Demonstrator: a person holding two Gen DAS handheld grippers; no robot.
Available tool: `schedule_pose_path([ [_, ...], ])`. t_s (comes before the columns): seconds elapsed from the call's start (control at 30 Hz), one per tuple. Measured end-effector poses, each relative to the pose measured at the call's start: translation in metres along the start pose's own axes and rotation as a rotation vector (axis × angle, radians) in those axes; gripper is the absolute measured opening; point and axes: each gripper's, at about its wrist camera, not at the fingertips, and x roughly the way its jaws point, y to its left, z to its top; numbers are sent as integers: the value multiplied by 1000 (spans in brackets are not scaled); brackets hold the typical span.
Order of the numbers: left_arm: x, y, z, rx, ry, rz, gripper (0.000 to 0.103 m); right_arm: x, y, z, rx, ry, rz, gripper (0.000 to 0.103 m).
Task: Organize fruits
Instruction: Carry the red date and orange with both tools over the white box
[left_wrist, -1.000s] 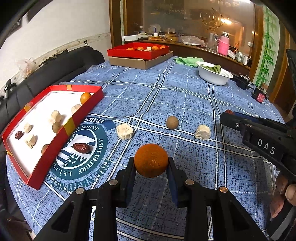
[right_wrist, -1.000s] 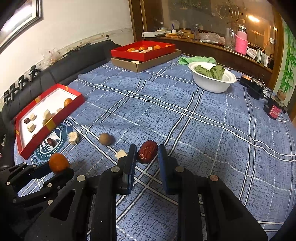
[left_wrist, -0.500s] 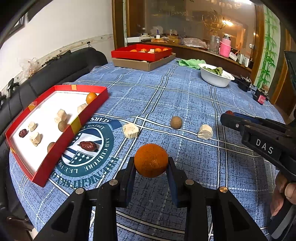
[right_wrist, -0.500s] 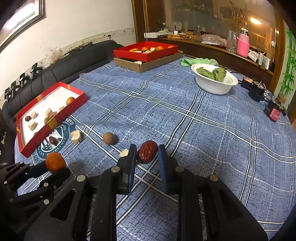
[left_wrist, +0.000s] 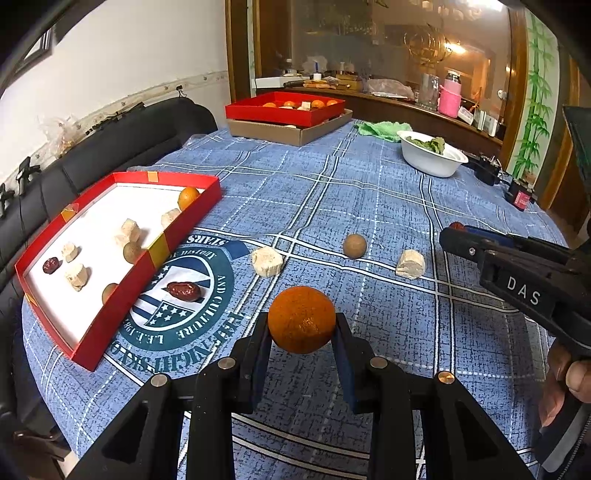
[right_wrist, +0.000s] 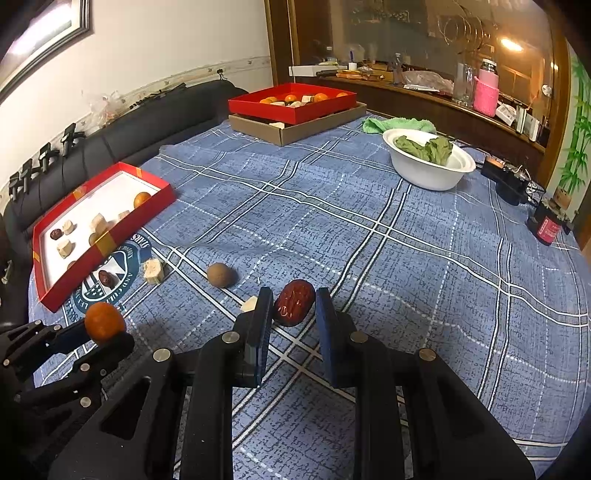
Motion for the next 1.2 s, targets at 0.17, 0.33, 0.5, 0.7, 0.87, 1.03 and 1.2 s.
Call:
schedule_pose_path([
  [0.17, -3, 7, 0, -13, -4, 3, 31, 0, 0, 0, -1, 1, -1, 22],
  [0.33, -9, 25, -1, -44, -9, -1, 31, 2, 1, 1, -9, 9, -5, 22],
  [0.5, -14, 49, -1, -77, -17, 5, 31, 7, 3, 1, -18, 25, -26, 22],
  [0.7, -17, 72, -3, -121, -19, -2, 31, 5, 12, 0, -30, 41, -43, 22],
  [0.87, -20, 84, -6, -149, -26, -21, 31, -5, 32, -1, -81, 47, -46, 22],
  [1.03, -21, 105, -7, -184, -35, -20, 31, -12, 53, -1, -116, 46, -28, 22],
  [1.2, -19, 139, -7, -225, -44, 14, 31, -14, 87, -6, -164, 56, 26, 22],
])
